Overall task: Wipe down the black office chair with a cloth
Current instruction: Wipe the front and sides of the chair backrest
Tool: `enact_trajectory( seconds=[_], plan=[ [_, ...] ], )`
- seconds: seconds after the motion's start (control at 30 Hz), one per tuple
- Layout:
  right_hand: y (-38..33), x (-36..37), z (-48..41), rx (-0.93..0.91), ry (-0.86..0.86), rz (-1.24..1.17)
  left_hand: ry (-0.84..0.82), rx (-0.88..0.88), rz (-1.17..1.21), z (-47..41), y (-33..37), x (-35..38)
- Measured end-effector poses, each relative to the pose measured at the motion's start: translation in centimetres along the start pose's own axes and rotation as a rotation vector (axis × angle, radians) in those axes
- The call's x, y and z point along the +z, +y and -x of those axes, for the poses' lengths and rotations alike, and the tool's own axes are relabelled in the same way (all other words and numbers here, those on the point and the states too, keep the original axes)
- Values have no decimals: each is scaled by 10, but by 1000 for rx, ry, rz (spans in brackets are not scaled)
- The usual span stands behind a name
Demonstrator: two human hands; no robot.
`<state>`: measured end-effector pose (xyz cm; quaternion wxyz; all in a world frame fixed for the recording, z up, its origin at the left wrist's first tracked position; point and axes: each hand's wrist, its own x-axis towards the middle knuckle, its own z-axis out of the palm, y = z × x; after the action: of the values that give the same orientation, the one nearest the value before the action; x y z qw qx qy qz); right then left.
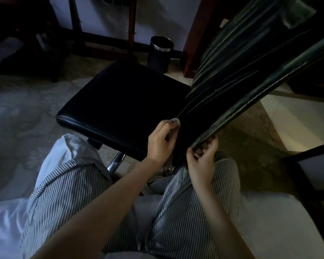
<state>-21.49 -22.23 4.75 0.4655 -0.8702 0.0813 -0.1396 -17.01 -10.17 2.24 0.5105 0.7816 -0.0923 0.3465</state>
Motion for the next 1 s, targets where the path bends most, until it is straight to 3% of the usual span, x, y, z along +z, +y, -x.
enact_trajectory(
  seconds=[0.8,1.0],
  plan=[
    [-2,-6,-3,27,-59,-52,-93,-382,16,50,-13,17],
    [-2,-6,-3,16,-61,-53,-373,-251,-137,52,-19,15]
  ],
)
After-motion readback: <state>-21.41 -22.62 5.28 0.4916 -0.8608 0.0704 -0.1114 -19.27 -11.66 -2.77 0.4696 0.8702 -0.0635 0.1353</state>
